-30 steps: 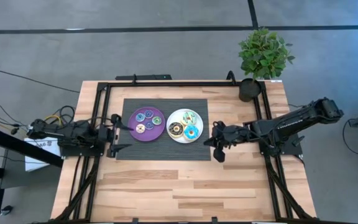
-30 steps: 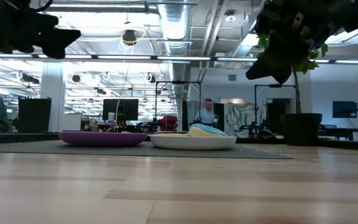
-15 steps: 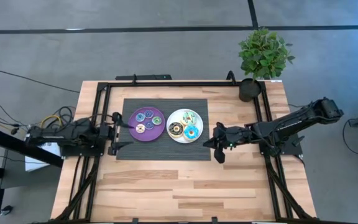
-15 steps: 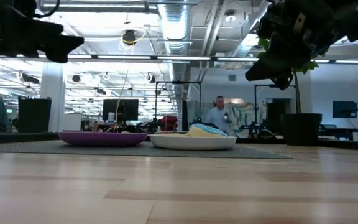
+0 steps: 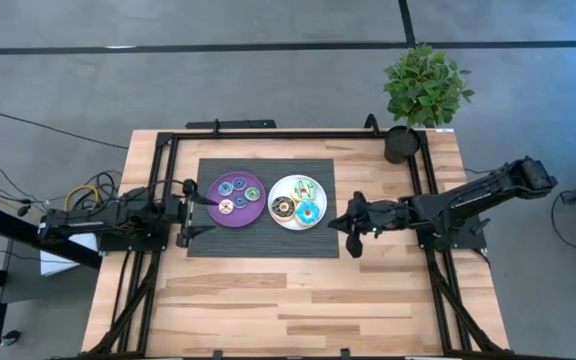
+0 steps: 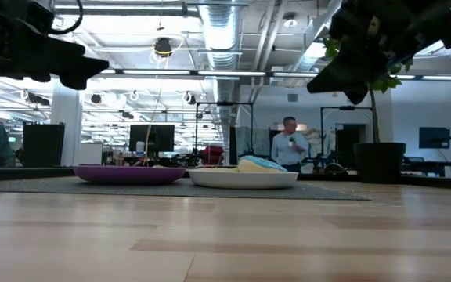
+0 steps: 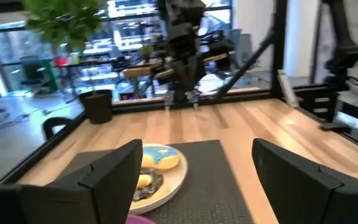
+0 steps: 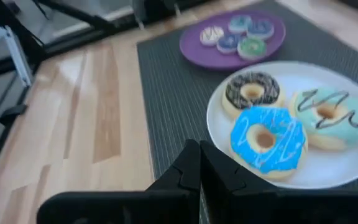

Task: Pick & Place donuts
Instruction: Return to Home Position

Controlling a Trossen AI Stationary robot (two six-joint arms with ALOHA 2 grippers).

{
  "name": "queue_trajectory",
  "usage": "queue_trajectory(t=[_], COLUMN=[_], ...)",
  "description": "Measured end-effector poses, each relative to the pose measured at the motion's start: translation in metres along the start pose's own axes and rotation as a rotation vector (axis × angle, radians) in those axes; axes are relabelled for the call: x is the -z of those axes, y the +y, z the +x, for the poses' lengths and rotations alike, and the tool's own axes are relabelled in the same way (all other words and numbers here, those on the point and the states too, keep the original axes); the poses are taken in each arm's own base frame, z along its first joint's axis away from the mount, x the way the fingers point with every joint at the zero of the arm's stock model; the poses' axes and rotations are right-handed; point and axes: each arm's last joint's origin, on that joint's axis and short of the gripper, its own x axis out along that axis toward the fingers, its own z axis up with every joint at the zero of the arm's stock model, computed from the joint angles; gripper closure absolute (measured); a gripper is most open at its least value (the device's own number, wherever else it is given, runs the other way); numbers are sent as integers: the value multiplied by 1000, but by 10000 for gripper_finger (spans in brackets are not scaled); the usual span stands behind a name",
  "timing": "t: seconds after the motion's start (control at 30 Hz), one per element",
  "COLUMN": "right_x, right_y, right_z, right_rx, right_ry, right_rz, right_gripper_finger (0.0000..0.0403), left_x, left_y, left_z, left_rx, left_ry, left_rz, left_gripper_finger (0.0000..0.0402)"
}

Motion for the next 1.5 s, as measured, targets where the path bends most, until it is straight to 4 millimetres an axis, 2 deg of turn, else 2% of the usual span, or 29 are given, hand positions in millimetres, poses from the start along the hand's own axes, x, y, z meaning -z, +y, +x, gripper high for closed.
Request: queue_trajectory(t=[0.3,0.5,0.8,0.9,1.17,1.4,1.5], right_x=[26,34,54,64,65,78,73], right_y=[-17,-34,-57,-60,-57,-63,-63], right_z=[-19,-26,-42,-49,-69,-86,-95], right_rx=[-34,-142,-123,-135,-167,-141,-109], right_ry=[-147,-187,-339,-375,-438,-410,-506], right_rz=[19,-35,-40,-16,-69,-71,-118], right_gripper_finger=[403,403,403,403,403,403,403], left_x=[4,4,5,5,5,5,5], left_y=[3,3,3,3,3,3,3], left_z=[1,1,1,1,1,1,1], left_rx=[-115,-128,-128,-128,-129,-129,-129], left_ry=[34,37,38,38,39,40,40], left_rz=[-197,-204,-204,-204,-204,-204,-204], left_gripper_finger=[104,104,104,104,104,104,104])
